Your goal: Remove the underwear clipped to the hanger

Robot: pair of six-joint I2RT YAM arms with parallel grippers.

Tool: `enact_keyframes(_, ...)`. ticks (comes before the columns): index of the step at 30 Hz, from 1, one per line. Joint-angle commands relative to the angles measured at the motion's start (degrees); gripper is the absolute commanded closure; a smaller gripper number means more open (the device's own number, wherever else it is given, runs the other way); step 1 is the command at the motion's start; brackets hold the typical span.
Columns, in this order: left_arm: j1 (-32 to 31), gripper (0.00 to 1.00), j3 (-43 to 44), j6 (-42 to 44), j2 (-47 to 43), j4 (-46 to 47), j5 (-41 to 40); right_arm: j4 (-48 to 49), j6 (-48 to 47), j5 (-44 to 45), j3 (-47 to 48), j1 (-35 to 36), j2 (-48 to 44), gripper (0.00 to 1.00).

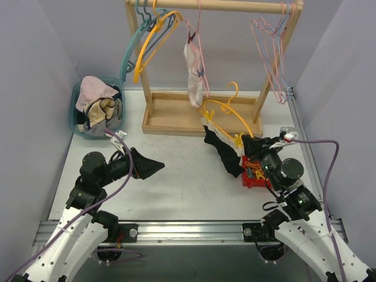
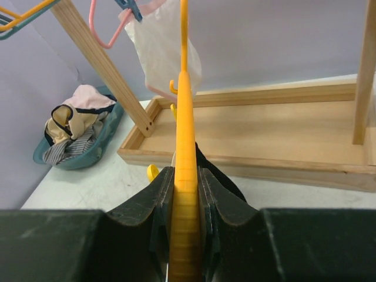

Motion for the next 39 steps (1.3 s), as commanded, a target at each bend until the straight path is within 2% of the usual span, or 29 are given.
enact_keyframes(1,0.25,0.06,0.10,-0.32,-0.39,2.51,-1.15,12.09,1.74,1.32,-3.95,3.77,3.29,1.00)
enact_keyframes(3,0.25,0.06,-0.60,-0.24,-0.74,2.43,-1.50,13.76,2.54,5.77,-8.08,6.95,3.30,1.00)
enact_keyframes(5,0.25,0.06,-1.48,-0.15,-0.74,2.34,-2.03,14.82,3.77,9.30,-11.14,13.71,3.56,1.00)
enact_keyframes(9,0.25,0.06,-2.80,-0.06,-0.22,2.77,-2.38,18.86,6.58,23.16,-14.94,28.99,6.72,1.00)
enact_keyframes(10,0.25,0.06,-2.89,-0.15,-0.13,3.30,-2.47,20.00,6.93,26.51,-15.38,32.24,9.69,1.00)
enact_keyframes(11,0.25,0.06,-3.15,-0.32,0.31,3.65,-2.55,21.75,7.72,29.51,-15.47,39.15,11.37,1.00)
enact_keyframes(12,0.25,0.06,-3.50,-0.41,0.40,4.00,-2.56,22.55,8.16,35.54,-15.39,41.91,15.04,1.00)
enact_keyframes(15,0.25,0.06,-4.47,-0.24,0.92,3.48,-3.96,23.26,9.57,42.17,-13.90,49.93,20.07,1.00)
enact_keyframes(21,0.25,0.06,-6.84,-1.63,2.24,0.67,-6.60,21.95,10.01,45.35,-12.31,52.57,22.72,1.00)
enact_keyframes(23,-0.27,0.05,-10.09,-4.18,2.86,5.13,-4.94,21.16,10.36,45.97,-11.96,52.58,24.30,1.00)
enact_keyframes(26,-3.61,0.02,-12.46,-8.49,3.12,10.59,-4.75,21.50,11.06,46.23,-11.60,52.67,26.23,1.00)
enact_keyframes(29,-8.09,0.02,-12.47,-9.72,2.95,11.12,-8.79,23.43,10.54,45.89,-11.69,52.67,28.69,1.00)
enact_keyframes(31,-10.98,0.02,-13.08,-11.83,3.73,14.89,-10.11,24.57,10.54,45.10,-11.95,52.58,30.89,1.00)
enact_keyframes(38,-20.56,0.00,-11.68,-13.94,16.10,23.24,-18.54,27.83,10.45,43.51,-12.31,52.58,34.32,1.00)
enact_keyframes(39,-21.88,0.05,-10.11,-13.77,17.70,24.39,-19.42,27.83,10.45,43.60,-12.13,52.58,34.50,1.00)
